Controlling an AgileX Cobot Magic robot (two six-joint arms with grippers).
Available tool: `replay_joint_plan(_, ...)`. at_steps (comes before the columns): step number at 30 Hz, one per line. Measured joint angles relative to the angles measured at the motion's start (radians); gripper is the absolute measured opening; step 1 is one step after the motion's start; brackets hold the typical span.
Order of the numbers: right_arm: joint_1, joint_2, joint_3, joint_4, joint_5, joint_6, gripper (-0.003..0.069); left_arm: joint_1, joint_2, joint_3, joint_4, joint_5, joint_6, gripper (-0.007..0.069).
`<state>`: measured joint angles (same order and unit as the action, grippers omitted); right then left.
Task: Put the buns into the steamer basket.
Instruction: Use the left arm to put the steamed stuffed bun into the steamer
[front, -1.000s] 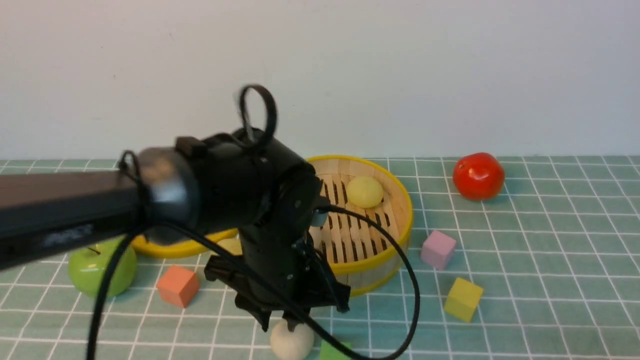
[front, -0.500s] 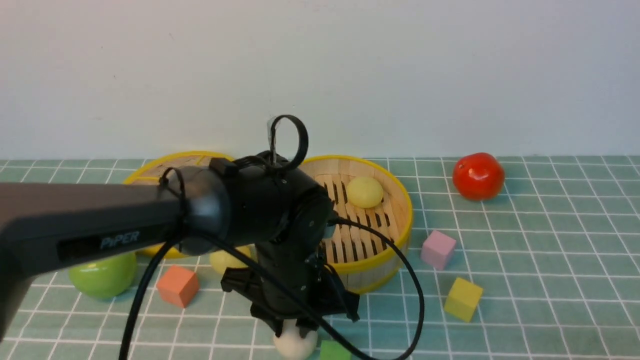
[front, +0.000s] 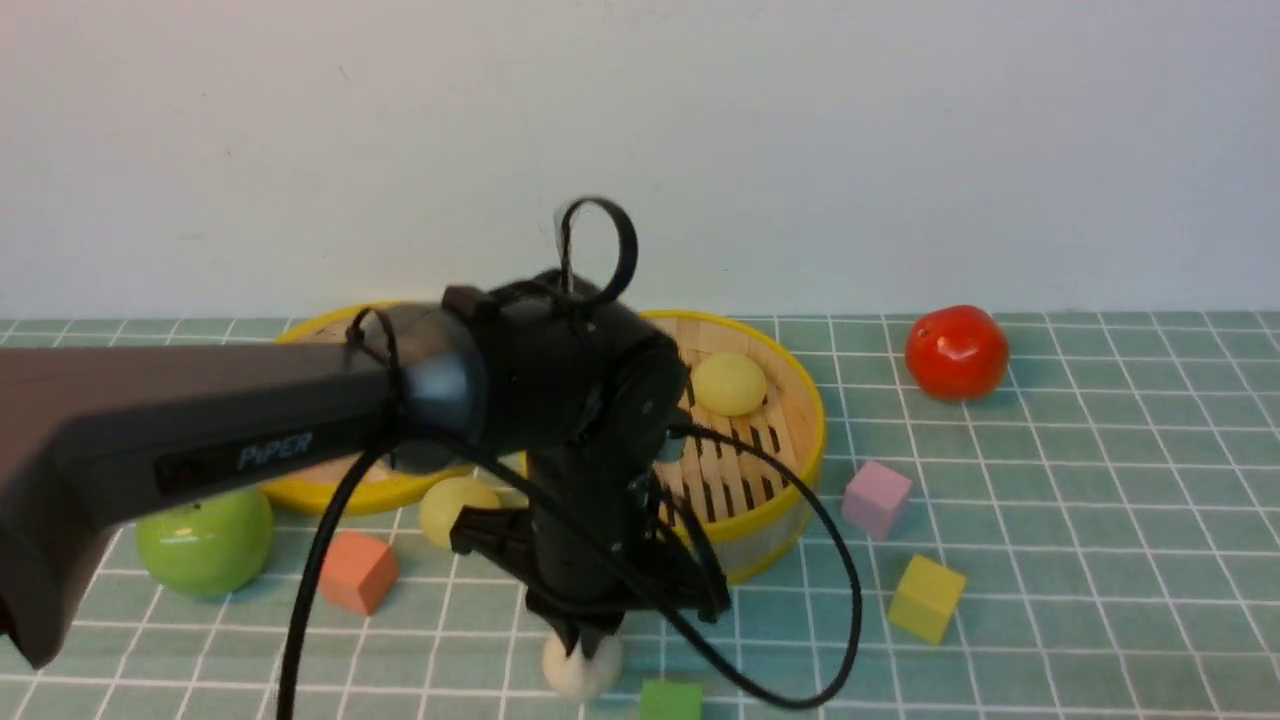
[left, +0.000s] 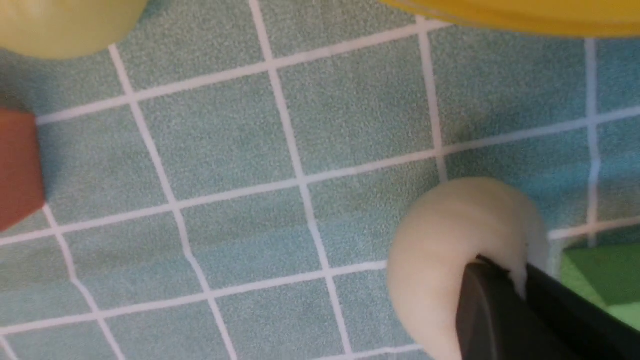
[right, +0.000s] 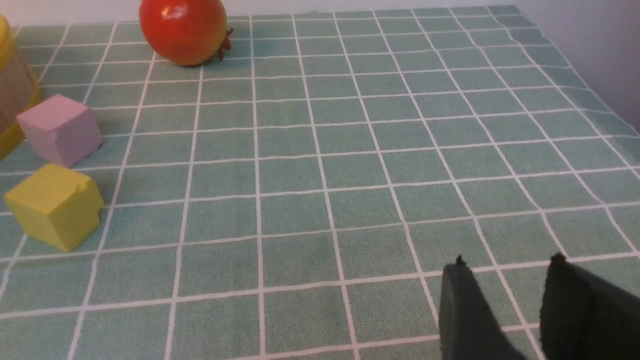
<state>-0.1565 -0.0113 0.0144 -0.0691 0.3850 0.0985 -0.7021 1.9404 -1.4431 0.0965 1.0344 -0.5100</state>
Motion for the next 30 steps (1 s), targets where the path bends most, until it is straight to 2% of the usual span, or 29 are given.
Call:
replay_joint_plan(5,0.000,0.000,0.000,0.000,0.000,0.000,0.0238,0.014,0.006,-0.198,0.000,0.148,0.039,-0.0010)
replay_joint_plan(8,0.000,0.000,0.000,0.000,0.000,0.000,0.0238,0.014,0.006,-0.308,-0.002,0.164,0.049,-0.0010)
replay_joint_plan(12,0.000,0.000,0.000,0.000,0.000,0.000,0.0238,0.012,0.016,-0.420,-0.002,0.068,0.051,-0.0010)
replay_joint_plan(19,0.000,0.000,0.000,0.000,0.000,0.000,0.0238,0.012,0.123,-0.447,-0.002,-0.096,0.067,-0.0010)
replay_joint_plan(30,0.000,0.000,0.000,0.000,0.000,0.000,0.0238,0.012,0.296,-0.451,-0.002,-0.157,0.067,0.0000)
